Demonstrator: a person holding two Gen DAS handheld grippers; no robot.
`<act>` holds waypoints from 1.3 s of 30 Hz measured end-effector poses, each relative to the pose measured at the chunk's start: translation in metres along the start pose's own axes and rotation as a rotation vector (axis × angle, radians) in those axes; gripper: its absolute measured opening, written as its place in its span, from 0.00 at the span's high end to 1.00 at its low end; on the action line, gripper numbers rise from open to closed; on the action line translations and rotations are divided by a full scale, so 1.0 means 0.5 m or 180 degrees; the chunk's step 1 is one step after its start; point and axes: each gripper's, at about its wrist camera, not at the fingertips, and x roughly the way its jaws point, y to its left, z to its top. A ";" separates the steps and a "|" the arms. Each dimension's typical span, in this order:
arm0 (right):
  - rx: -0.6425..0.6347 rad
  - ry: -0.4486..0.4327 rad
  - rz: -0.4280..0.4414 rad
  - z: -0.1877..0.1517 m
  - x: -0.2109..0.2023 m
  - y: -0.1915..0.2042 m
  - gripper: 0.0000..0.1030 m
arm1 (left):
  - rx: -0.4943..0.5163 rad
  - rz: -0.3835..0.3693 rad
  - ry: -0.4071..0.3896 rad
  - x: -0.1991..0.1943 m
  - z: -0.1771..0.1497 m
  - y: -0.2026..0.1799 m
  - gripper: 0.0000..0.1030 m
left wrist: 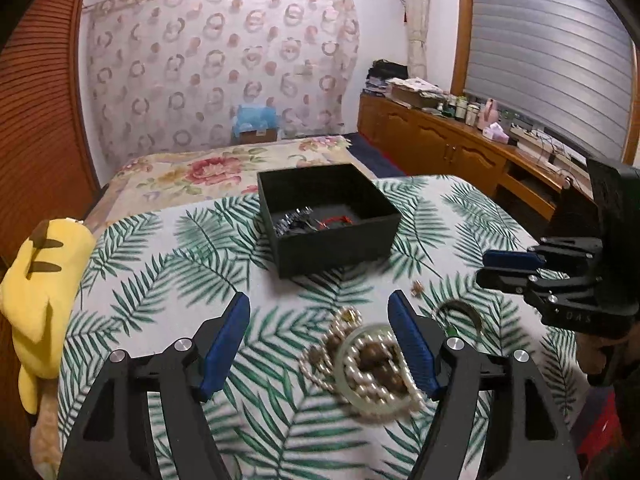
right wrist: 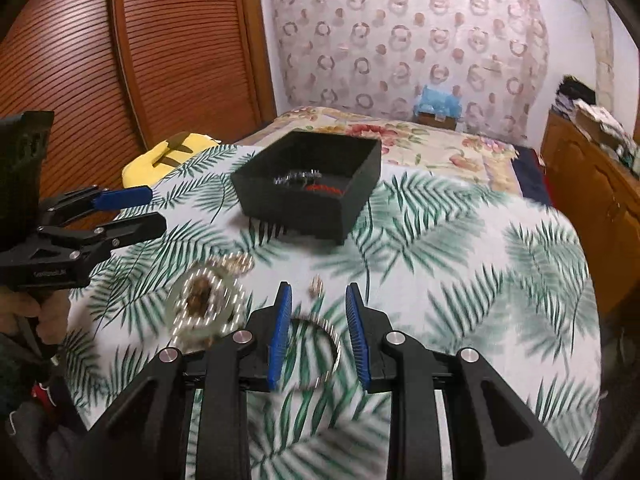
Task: Organize jewelry
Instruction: 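Open both tools over the box and return them to the jewelry pile, then grasp the pale jade bangle with the left tool while the right tool grasps the silver bangle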
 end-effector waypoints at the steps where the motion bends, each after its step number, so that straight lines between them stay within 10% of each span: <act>1: 0.0043 0.0002 0.0003 -0.016 -0.008 0.000 0.71 | 0.0000 -0.0009 0.0019 -0.001 -0.005 0.000 0.33; 12: 0.0238 0.0123 -0.0129 -0.120 -0.018 -0.003 0.66 | 0.0015 -0.0088 0.0274 0.024 -0.055 -0.014 0.31; 23: 0.0316 0.0087 -0.0066 -0.134 -0.013 -0.013 0.66 | -0.0167 -0.0246 0.0582 0.069 -0.069 0.016 0.82; 39: 0.0289 0.0076 -0.0070 -0.134 -0.012 -0.010 0.66 | 0.0046 -0.0070 0.0693 0.094 -0.060 0.002 0.94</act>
